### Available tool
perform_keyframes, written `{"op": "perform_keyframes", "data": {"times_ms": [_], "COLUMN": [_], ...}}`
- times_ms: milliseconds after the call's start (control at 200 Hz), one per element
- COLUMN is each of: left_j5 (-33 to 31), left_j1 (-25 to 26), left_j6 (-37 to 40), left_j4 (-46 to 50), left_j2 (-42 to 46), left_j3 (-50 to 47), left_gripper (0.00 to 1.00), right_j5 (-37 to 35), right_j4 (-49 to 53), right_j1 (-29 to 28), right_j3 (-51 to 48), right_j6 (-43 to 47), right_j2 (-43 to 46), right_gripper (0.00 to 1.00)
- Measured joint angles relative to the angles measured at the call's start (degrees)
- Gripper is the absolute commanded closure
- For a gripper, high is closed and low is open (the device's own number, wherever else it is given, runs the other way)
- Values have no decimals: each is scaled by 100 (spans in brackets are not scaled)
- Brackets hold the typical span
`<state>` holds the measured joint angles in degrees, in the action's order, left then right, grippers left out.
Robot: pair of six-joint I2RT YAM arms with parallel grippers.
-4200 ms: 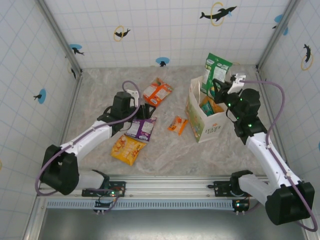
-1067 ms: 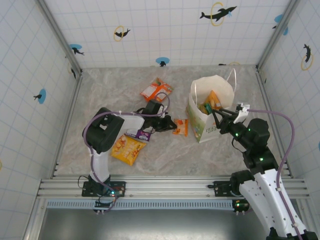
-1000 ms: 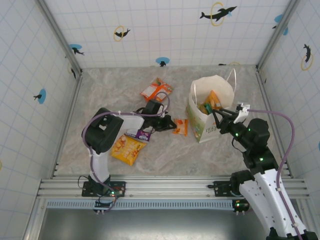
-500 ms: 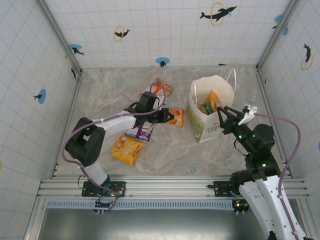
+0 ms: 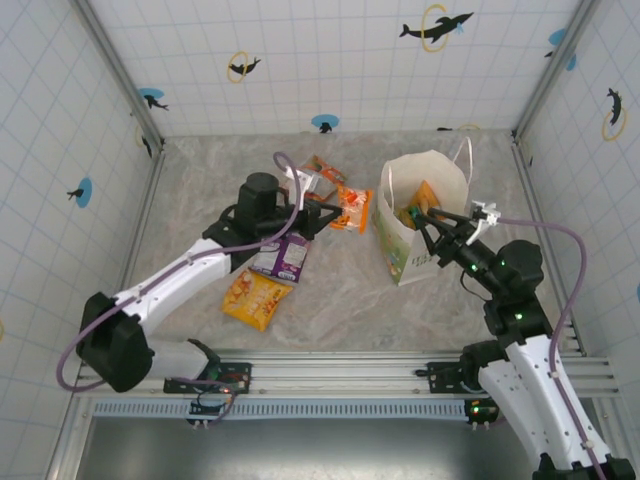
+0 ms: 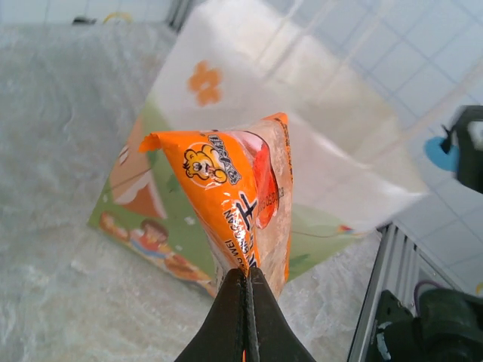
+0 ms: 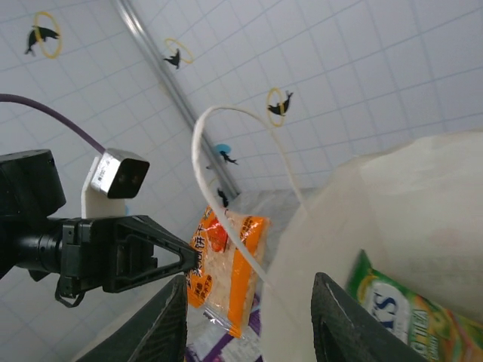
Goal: Place the snacks into the paper bag
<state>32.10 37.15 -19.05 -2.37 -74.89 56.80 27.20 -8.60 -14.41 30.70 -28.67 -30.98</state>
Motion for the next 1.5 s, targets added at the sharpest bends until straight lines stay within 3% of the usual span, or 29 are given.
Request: {"op": "perform_keyframes", "data": {"times_ms": [220,535,966,1501], "left_j5": [619,1539,1812,1871], "left_j1": [0,70,85,144], "left_j6": [516,560,553,581], "left_j4": [-177,-590,-885,-1010], "left_j2": [389,387,387,409], "left_j3": [0,0,0,0], "left_gripper": [100,100,100,100], "right_j5": [807,1469,1141,566], "right_j4": [-400,-748,-826,-732], "right_j1": [-17,-321,-1370,-1488], "right_j3": [146,619,619,610], "right_j6": [-208,-391,-192,162], "right_j2": [-365,-890,-1163,-1080], "right_gripper": [54,55,55,53]}}
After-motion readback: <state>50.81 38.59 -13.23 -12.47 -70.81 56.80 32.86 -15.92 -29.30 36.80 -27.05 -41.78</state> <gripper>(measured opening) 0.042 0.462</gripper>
